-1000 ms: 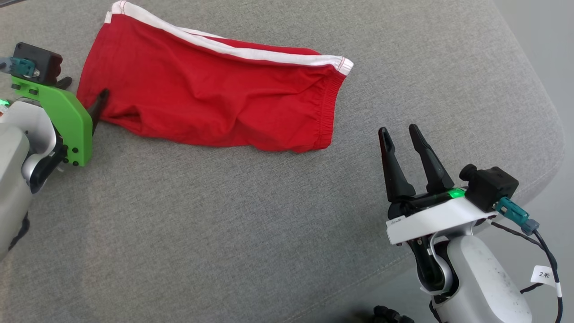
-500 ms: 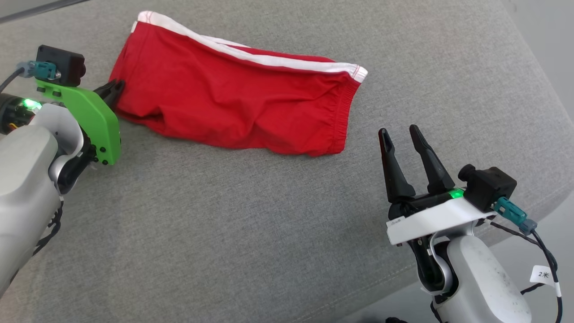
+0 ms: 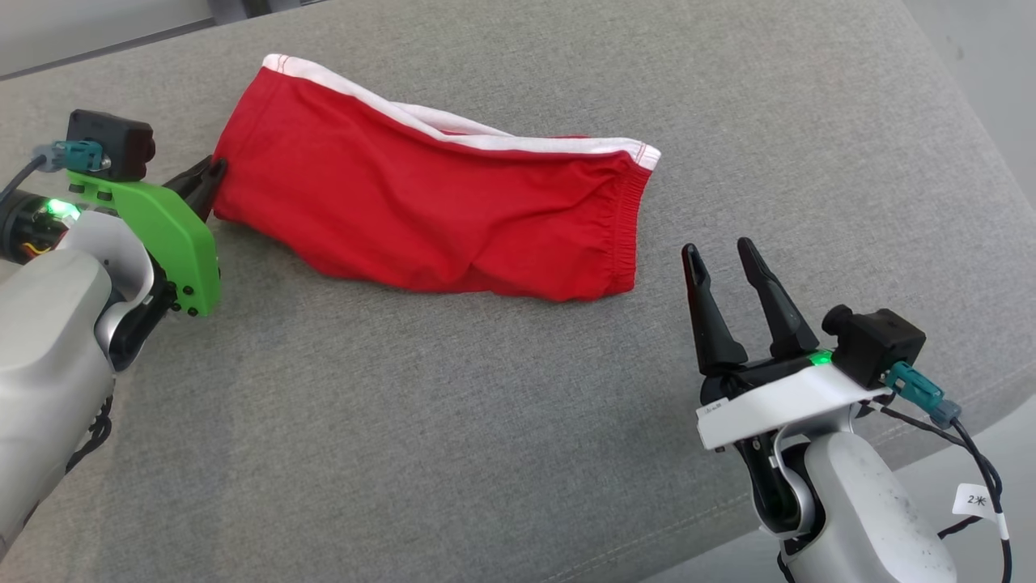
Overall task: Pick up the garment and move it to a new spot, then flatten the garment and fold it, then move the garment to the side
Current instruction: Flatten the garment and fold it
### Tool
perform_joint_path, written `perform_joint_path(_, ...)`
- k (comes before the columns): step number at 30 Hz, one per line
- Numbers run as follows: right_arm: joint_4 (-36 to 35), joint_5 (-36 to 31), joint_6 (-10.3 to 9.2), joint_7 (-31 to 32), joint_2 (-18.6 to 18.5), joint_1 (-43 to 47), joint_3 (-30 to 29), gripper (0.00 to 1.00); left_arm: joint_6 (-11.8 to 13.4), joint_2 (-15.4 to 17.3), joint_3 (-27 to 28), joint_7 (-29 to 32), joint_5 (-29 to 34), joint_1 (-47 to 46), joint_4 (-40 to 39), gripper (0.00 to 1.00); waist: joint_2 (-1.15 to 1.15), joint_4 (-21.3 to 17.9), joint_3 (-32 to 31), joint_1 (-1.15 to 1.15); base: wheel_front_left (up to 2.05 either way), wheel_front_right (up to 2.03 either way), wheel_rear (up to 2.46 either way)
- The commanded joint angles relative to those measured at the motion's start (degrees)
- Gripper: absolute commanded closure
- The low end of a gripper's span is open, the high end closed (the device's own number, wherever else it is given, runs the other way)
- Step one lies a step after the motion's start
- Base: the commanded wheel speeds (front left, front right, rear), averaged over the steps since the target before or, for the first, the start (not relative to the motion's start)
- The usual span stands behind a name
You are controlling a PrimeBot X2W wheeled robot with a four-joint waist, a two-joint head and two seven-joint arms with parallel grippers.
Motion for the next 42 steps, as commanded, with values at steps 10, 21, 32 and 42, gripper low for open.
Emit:
perform_joint_path(10,1.0,0.8,-0.08,-0.2,0.0,1.4,-0.5,0.0,0.1,0.1,-1.0,-3.3,-1.1,2.3,2.6,1.0,0.0,-1.6,-1.0,0.0,0.0,0.0,0.0)
perform_joint_path(21,1.6,-1.3,-0.08,-0.2,-0.1,3.8,-3.9,0.0,4.0,-5.5,3.2,-11.6,2.3,6.6,6.7,0.0,0.0,1.9,-4.4,0.0,0.0,0.0,0.0)
perform_joint_path(32,1.0,-3.3,-0.08,-0.2,-0.1,7.0,-6.9,0.0,9.3,-5.8,30.4,-11.6,18.5,20.8,-10.0,0.0,0.0,6.5,-9.1,0.0,0.0,0.0,0.0)
perform_joint_path(42,-0.1,-4.9,-0.08,-0.2,-0.1,8.9,-8.1,0.0,9.7,-8.8,50.6,-11.6,32.4,36.4,-24.1,0.0,0.0,9.6,-11.2,0.0,0.0,0.0,0.0)
